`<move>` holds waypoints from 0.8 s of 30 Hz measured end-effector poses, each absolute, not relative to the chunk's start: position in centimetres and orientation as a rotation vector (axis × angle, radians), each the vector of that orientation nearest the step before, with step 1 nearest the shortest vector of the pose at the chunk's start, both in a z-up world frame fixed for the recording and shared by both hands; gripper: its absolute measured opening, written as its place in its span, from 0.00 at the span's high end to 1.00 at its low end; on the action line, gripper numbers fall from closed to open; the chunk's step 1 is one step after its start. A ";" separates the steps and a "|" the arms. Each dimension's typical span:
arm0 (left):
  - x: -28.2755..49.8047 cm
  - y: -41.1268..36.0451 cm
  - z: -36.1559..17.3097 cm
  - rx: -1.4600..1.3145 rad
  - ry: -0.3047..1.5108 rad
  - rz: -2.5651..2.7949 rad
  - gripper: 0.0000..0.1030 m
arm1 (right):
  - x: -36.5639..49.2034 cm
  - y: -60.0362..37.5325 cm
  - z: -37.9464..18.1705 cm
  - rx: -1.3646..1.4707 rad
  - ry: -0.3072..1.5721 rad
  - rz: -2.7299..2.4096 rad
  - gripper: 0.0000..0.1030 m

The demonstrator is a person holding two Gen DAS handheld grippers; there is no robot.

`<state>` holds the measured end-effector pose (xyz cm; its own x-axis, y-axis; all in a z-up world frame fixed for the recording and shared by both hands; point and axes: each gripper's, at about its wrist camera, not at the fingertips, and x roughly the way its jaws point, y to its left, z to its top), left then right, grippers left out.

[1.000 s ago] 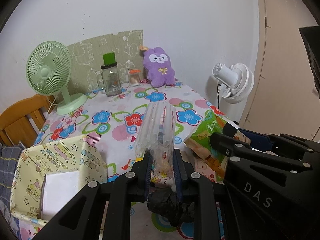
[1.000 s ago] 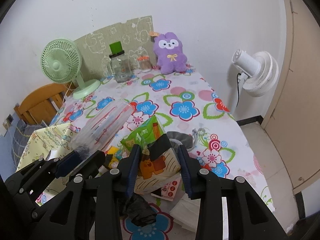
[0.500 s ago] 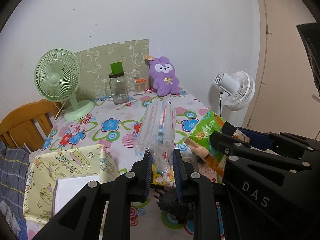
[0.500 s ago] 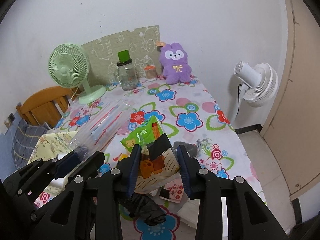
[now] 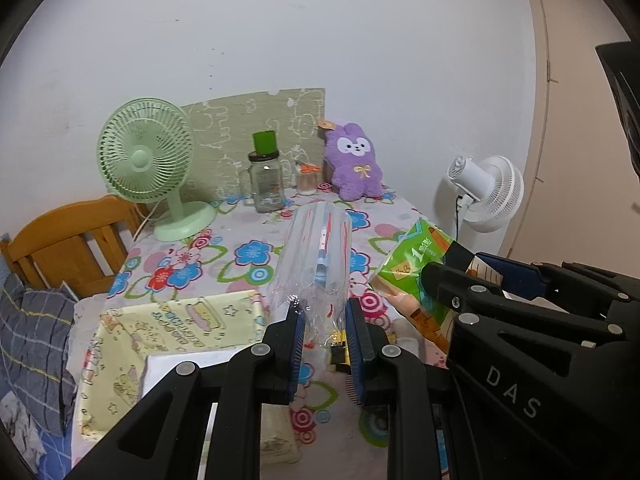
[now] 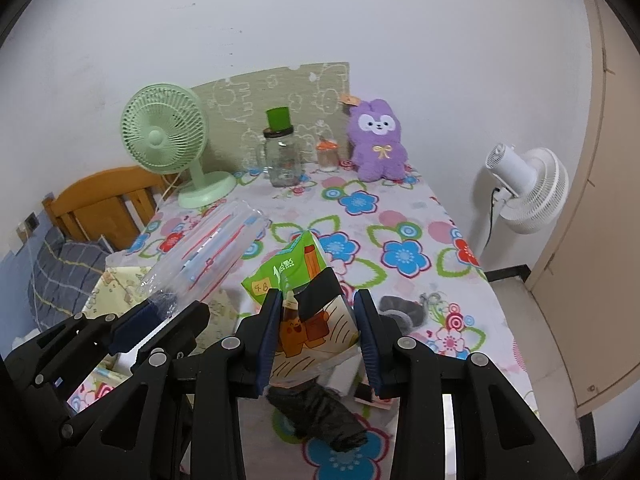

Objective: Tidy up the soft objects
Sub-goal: 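Carry the straw bag with the left tool while the right tool carries the packet to the box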

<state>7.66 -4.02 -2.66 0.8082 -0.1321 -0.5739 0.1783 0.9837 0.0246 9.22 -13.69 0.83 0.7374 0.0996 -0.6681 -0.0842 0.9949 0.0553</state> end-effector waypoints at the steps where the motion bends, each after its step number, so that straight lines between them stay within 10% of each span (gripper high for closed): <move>1: 7.6 -3.8 -2.6 0.077 0.606 -0.162 0.82 | 9.2 -13.4 0.9 0.019 0.734 0.106 0.61; 24: 6.8 3.2 -3.3 0.050 0.650 -0.048 0.82 | 10.0 -4.9 0.3 -0.055 0.778 0.240 0.61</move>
